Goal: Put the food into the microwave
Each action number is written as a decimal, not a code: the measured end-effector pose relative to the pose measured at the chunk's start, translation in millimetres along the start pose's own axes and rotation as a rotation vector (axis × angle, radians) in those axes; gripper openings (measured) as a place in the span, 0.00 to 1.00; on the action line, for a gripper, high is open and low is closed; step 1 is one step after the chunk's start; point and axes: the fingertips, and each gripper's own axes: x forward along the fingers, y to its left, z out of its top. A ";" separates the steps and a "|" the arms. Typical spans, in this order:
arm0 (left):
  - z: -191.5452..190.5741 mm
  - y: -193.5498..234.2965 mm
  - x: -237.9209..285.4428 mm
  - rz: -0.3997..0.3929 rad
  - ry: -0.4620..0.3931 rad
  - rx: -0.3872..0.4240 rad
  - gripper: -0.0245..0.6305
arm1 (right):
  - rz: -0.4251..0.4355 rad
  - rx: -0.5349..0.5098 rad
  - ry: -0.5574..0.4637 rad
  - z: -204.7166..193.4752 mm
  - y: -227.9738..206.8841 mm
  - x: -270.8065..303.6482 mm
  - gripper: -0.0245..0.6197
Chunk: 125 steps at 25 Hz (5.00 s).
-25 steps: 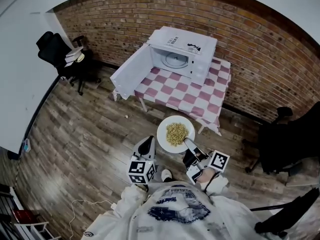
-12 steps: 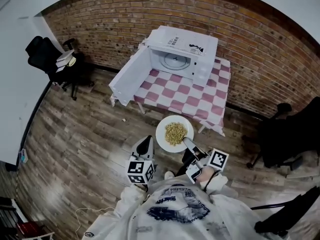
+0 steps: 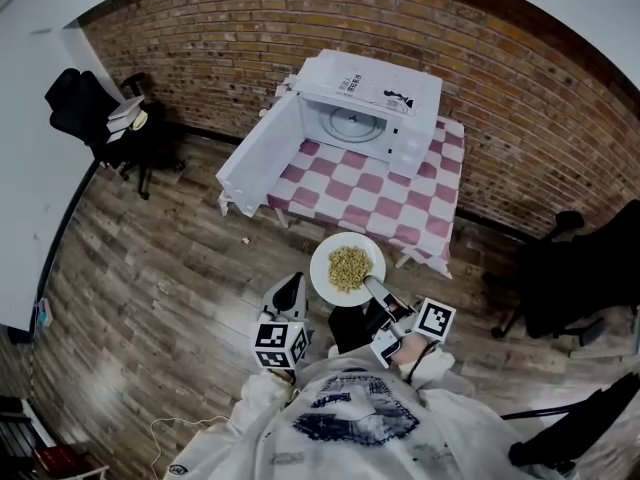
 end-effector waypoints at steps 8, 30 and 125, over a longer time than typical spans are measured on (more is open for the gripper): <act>11.7 19.9 50.6 -0.009 0.017 0.019 0.05 | -0.002 0.018 -0.013 36.3 -17.8 40.6 0.13; 72.6 66.4 247.5 -0.033 0.070 0.041 0.05 | -0.024 0.050 -0.017 184.3 -56.8 168.2 0.13; 113.5 139.5 472.8 -0.438 0.151 0.146 0.05 | -0.290 0.244 -0.477 331.9 -259.8 315.2 0.13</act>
